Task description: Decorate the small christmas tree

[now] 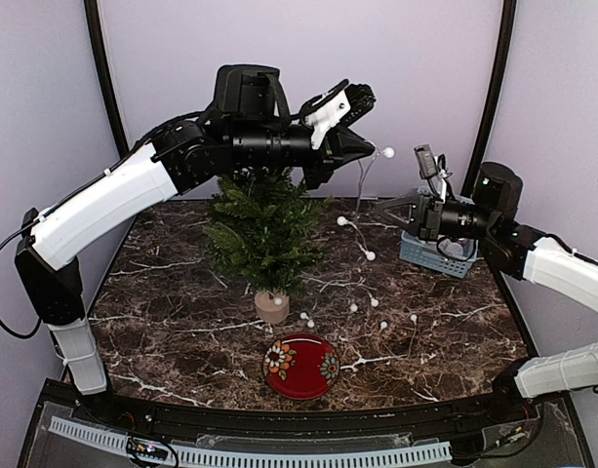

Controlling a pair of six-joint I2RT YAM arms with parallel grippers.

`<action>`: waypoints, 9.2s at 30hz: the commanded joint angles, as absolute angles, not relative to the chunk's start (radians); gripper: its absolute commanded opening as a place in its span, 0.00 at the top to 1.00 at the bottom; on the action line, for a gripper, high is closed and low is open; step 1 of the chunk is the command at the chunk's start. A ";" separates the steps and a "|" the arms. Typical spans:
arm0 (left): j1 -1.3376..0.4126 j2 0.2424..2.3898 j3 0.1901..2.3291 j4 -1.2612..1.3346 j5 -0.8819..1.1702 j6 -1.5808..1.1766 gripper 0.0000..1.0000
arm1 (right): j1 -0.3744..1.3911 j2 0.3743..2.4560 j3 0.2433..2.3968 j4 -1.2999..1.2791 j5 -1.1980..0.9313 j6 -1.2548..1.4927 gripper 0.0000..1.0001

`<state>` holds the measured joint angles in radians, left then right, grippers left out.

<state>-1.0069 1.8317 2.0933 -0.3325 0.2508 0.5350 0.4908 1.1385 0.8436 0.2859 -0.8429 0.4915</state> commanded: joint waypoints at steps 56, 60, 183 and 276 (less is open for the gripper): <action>-1.002 1.729 2.041 -0.371 0.388 0.480 1.00 | 0.580 1.195 1.051 0.283 -0.833 0.448 0.43; -1.002 1.733 2.042 -0.370 0.390 0.479 1.00 | 0.603 1.210 1.058 0.280 -0.836 0.441 0.44; -1.131 1.970 1.999 -0.045 0.070 -0.202 0.67 | 0.667 1.100 1.473 -0.397 -0.108 0.735 1.00; -1.093 1.752 2.202 -0.581 0.188 0.047 1.00 | 0.712 0.896 0.262 0.363 -0.106 0.468 0.11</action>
